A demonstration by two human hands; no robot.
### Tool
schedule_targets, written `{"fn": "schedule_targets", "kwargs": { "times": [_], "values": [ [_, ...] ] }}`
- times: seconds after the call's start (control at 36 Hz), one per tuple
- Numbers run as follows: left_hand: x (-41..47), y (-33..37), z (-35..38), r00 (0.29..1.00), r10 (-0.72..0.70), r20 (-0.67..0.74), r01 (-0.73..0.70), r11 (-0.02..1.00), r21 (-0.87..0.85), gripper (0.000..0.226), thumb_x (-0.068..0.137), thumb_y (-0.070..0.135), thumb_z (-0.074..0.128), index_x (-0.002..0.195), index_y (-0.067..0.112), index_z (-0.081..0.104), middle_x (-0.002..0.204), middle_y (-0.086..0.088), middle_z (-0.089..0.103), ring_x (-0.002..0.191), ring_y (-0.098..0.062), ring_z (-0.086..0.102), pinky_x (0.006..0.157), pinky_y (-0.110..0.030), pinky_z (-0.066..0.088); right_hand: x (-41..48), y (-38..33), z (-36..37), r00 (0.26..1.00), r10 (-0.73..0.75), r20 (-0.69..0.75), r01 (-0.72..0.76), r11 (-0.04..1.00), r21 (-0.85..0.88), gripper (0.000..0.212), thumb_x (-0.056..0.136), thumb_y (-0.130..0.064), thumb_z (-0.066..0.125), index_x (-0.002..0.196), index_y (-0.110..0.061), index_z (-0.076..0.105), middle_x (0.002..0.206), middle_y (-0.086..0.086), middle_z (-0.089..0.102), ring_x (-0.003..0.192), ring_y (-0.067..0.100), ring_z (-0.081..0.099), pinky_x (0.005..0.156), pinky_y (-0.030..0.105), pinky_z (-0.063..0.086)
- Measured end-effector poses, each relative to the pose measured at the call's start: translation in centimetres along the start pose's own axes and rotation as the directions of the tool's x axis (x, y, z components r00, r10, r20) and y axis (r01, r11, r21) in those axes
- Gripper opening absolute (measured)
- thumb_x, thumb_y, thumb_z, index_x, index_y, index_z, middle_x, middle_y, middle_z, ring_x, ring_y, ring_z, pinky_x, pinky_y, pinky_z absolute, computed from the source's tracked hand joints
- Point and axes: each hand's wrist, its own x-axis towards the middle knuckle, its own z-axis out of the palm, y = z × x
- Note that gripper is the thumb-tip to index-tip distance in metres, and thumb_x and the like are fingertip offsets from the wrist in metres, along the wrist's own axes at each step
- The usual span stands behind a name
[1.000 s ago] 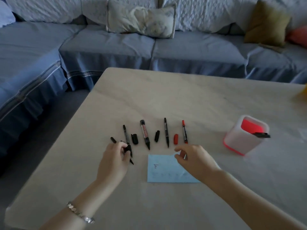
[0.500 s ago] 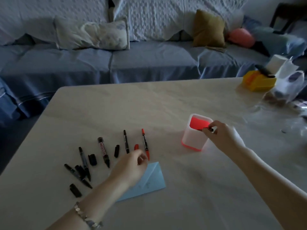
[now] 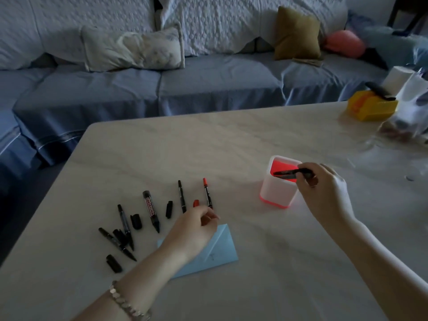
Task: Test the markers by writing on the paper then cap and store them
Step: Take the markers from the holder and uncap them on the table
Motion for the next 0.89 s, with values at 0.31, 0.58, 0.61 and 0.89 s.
{"fn": "schedule_targets", "kwargs": {
  "times": [0.31, 0.58, 0.61, 0.89],
  "values": [
    [-0.3, 0.3, -0.3, 1.000, 0.010, -0.021, -0.010, 1.000, 0.013, 0.013, 0.092, 0.018, 0.049, 0.090, 0.017, 0.062, 0.086, -0.001, 0.066, 0.086, -0.026, 0.064, 0.071, -0.033, 0.050, 0.3, 0.0, 0.7, 0.997, 0.029, 0.076, -0.022, 0.995, -0.095, 0.015, 0.080, -0.010, 0.059, 0.091, -0.016, 0.068, 0.090, 0.002, 0.061, 0.074, 0.024, 0.054, 0.063, 0.030, 0.041],
    [0.1, 0.1, -0.2, 0.999, 0.035, 0.000, -0.035, 0.998, 0.051, 0.019, 0.092, 0.020, 0.045, 0.080, 0.030, 0.057, 0.083, 0.005, 0.064, 0.084, -0.017, 0.064, 0.076, -0.031, 0.051, 0.4, -0.9, 0.2, 0.970, -0.187, -0.154, 0.163, 0.974, -0.158, 0.011, 0.080, -0.015, 0.064, 0.085, -0.011, 0.073, 0.083, 0.006, 0.067, 0.083, 0.031, 0.062, 0.058, 0.028, 0.043],
    [0.2, 0.3, -0.2, 0.999, 0.038, 0.006, -0.039, 0.998, 0.054, 0.019, 0.092, 0.021, 0.044, 0.081, 0.030, 0.057, 0.083, 0.007, 0.064, 0.084, -0.013, 0.063, 0.073, -0.027, 0.049, 0.2, -1.3, 0.1, 0.954, -0.240, -0.180, 0.216, 0.966, -0.144, 0.015, 0.081, -0.018, 0.061, 0.085, -0.011, 0.073, 0.081, 0.006, 0.067, 0.079, 0.029, 0.063, 0.057, 0.028, 0.044],
    [-0.2, 3.5, -0.2, 0.965, -0.031, 0.262, 0.182, 0.795, -0.579, 0.039, 0.097, 0.039, 0.040, 0.083, 0.013, 0.065, 0.076, 0.000, 0.068, 0.074, -0.012, 0.065, 0.069, -0.026, 0.052, -6.6, -5.7, 3.6, 0.689, -0.715, -0.119, 0.724, 0.687, 0.063, 0.013, 0.085, -0.017, 0.064, 0.091, -0.011, 0.074, 0.086, 0.004, 0.069, 0.071, 0.017, 0.057, 0.058, 0.030, 0.047]
  ]
}}
